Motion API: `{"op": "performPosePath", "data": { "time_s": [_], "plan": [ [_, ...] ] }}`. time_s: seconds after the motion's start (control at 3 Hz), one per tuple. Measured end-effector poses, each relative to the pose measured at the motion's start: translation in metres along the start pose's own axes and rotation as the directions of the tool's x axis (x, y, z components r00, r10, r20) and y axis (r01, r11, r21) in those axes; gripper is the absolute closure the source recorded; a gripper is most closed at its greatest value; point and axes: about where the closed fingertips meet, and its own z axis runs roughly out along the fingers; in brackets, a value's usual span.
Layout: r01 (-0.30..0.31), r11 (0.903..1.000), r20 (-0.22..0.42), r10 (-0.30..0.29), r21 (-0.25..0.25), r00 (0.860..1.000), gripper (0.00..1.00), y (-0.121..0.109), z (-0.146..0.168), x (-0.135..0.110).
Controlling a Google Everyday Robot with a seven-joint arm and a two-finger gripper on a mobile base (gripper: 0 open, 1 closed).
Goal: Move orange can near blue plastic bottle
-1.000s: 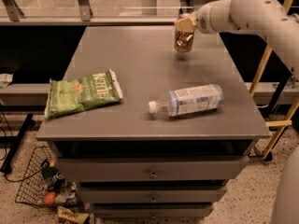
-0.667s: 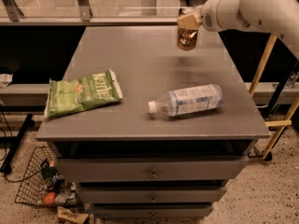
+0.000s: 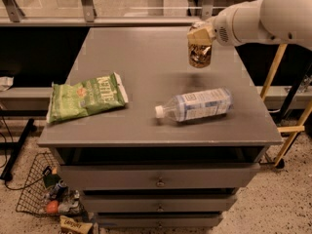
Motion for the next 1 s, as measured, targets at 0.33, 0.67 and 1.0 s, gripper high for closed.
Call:
{"op": "performPosePath", "data": {
  "time_s": [0.33,0.67,1.0],
  "plan": [
    [0.012,0.9999,-0.056,-0.012,0.001,0.998,1.0,0.02,-0.013,0.016],
    [0.009,0.9999,-0.088,-0.008,0.011,0.996,1.0,0.032,-0.022,0.029],
    [0.003,0.9995,-0.1,0.0,0.031,0.995,1.0,0.041,-0.031,0.04]
  ]
}}
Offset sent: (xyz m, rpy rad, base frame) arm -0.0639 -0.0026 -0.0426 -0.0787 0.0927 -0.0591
